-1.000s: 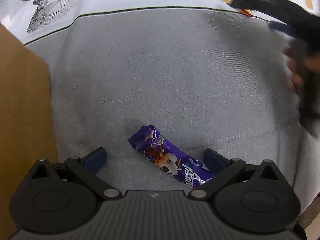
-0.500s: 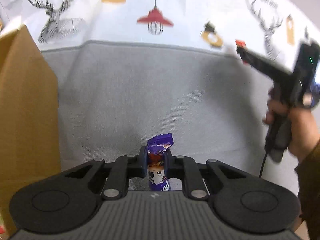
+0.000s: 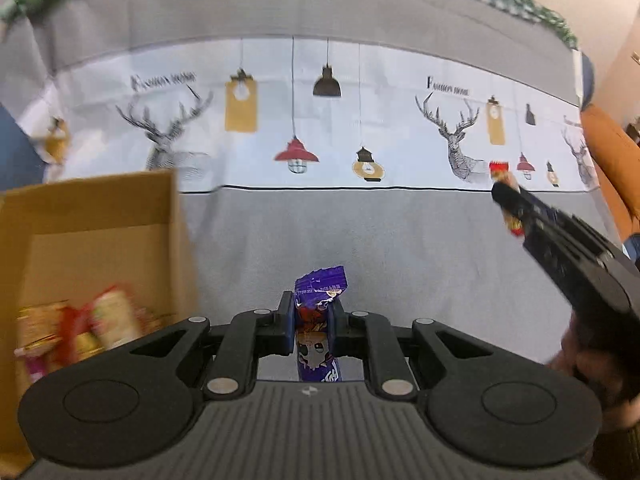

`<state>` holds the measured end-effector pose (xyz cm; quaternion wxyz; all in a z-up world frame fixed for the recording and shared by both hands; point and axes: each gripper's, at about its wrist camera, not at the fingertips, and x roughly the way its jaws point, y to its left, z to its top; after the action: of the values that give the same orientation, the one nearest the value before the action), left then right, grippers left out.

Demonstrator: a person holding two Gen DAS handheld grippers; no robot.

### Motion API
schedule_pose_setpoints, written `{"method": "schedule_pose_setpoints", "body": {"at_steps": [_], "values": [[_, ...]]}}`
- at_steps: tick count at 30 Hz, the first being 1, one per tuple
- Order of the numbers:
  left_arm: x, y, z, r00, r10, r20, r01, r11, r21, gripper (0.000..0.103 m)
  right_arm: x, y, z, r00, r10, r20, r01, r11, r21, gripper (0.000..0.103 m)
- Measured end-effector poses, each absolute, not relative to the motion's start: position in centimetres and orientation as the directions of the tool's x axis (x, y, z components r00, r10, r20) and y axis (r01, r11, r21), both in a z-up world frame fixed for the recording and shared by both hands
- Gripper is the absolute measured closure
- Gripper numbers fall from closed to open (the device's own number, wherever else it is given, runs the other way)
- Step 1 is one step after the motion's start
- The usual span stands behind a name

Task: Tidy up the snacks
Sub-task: 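Carry the purple candy bar and red candy toward the box with both tools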

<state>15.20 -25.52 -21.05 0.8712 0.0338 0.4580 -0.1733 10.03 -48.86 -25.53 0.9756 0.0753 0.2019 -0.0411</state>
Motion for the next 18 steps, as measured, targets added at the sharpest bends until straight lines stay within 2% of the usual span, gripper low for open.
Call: {"method": "schedule_pose_setpoints", "body": {"at_steps": [8,13,18], "values": [[4.9,-17.6,-17.4,0.571,-0.24,-0.785,0.316,0.947,-0.06,0.087,-0.6,-39.8,-20.2,0.911,0.114,-0.396,-0.021,0.973,0.23,0.086],[-0.5,-12.7,-17.6,0.571,-0.226,-0.789,0.271,0.959,-0.079,0.087,-6.2,-33.7,-18.6,0.88,0.233,-0.414,-0.122,0.953,0.277,0.086],[-4.6,-9.0,-18.4,0.582,-0.201,-0.788,0.217,0.972,-0.087,0.087,-10.6,-28.5,-18.0,0.851,0.306,-0.428,-0.214,0.945,0.249,0.086]]}}
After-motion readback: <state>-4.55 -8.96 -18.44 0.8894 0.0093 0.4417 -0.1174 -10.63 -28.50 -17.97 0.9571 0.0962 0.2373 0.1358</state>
